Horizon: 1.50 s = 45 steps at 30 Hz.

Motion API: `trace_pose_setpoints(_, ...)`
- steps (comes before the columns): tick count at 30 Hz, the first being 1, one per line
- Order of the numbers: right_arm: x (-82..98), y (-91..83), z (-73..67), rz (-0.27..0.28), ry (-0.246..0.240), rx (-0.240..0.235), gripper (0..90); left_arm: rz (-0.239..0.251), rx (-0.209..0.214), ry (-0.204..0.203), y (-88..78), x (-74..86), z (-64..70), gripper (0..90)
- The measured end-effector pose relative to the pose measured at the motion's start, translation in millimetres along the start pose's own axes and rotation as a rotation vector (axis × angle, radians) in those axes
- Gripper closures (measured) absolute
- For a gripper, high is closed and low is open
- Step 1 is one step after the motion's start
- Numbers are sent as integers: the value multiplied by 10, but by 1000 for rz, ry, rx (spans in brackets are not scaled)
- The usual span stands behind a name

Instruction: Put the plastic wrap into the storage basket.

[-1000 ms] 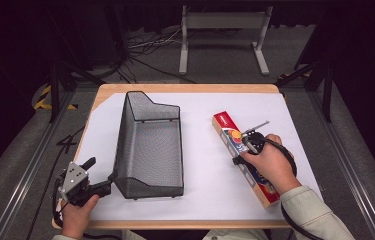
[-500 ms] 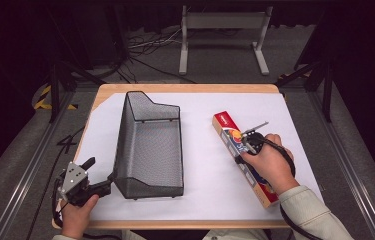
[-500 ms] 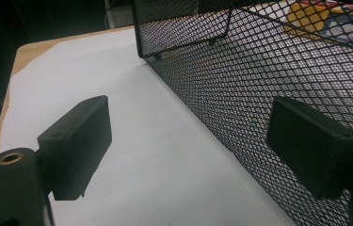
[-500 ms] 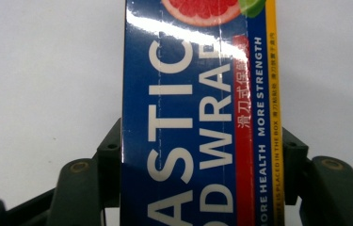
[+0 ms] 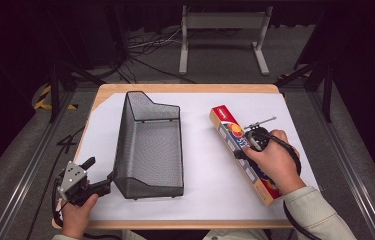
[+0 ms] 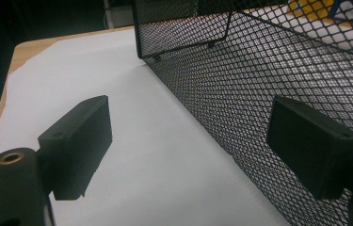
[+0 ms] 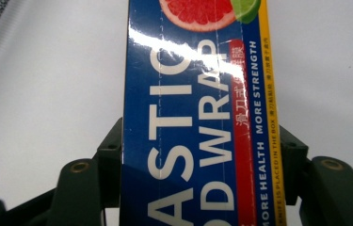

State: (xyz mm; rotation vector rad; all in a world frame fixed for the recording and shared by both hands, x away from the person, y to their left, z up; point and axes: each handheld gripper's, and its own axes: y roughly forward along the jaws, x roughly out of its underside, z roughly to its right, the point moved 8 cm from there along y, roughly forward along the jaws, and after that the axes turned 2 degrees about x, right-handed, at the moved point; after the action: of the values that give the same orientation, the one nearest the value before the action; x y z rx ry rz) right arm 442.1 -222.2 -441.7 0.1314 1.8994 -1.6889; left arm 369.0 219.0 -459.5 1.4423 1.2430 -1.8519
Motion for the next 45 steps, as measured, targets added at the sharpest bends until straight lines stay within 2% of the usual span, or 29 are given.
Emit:
trace_pose_setpoints(11,-132,-236,9,59,19,-29,398,3,-2,-7,-6,3,-5,156)
trace_pose_setpoints(26,-255,-492,-59,85,2,-30,398,-3,-11,-8,-4,9,-18,158)
trace_pose_setpoints(31,-312,-540,-177,91,-18,-43,398,-4,-11,-3,-3,8,-16,158)
trace_pose_setpoints(35,-368,-574,-326,94,-38,-61,398,-2,-10,-6,2,5,-13,158)
trace_pose_setpoints(37,-380,-575,-351,98,-47,-65,398,-4,-12,-5,3,8,-14,158)
trace_pose_setpoints(38,-415,-587,-465,98,-67,-79,398,-5,-11,-2,4,10,-16,157)
trace_pose_setpoints(39,-415,-587,-465,98,-67,-79,398,-5,-11,-2,4,10,-16,158)
trace_pose_setpoints(45,-495,-596,-723,109,-92,-129,398,-3,-12,-3,-2,8,-19,158)
